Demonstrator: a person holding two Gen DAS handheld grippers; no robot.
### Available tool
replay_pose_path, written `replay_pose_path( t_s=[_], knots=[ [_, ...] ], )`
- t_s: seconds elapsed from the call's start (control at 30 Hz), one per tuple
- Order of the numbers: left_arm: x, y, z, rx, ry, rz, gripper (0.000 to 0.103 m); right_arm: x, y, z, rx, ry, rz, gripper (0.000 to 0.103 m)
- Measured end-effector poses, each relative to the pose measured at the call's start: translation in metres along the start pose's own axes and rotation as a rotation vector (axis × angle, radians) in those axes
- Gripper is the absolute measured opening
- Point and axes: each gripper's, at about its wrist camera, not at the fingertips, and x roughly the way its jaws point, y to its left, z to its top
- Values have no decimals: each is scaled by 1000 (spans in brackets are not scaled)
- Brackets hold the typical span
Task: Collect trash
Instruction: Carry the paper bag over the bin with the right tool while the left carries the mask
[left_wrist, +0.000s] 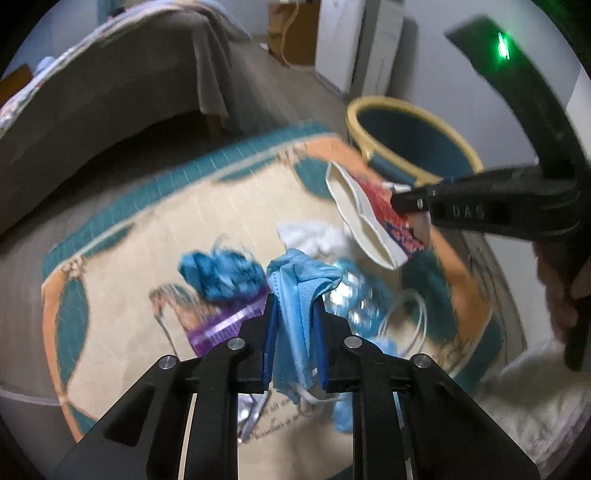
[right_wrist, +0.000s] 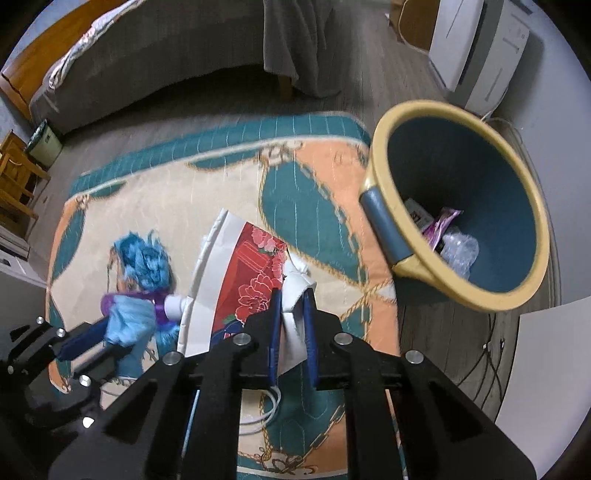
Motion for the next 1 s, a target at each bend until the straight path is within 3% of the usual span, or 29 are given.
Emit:
replay_pose_path(
  t_s=[0.27,0.53,0.67,1.0],
  knots=[
    [-32,17,20,-80,-150,-11,19,-24,-5,15,12,-79,20,11],
    [-52,10,39,-3,-232,61,19,-57,-9,28,-9,-183,4,11],
    [-55,13,42,-2,-240,77,19,-67,-17,31,-14,-210,-33,11],
    [-57,29,47,-77,-241,81,19,-78,-39,38,13,-247,-16,11]
  ],
)
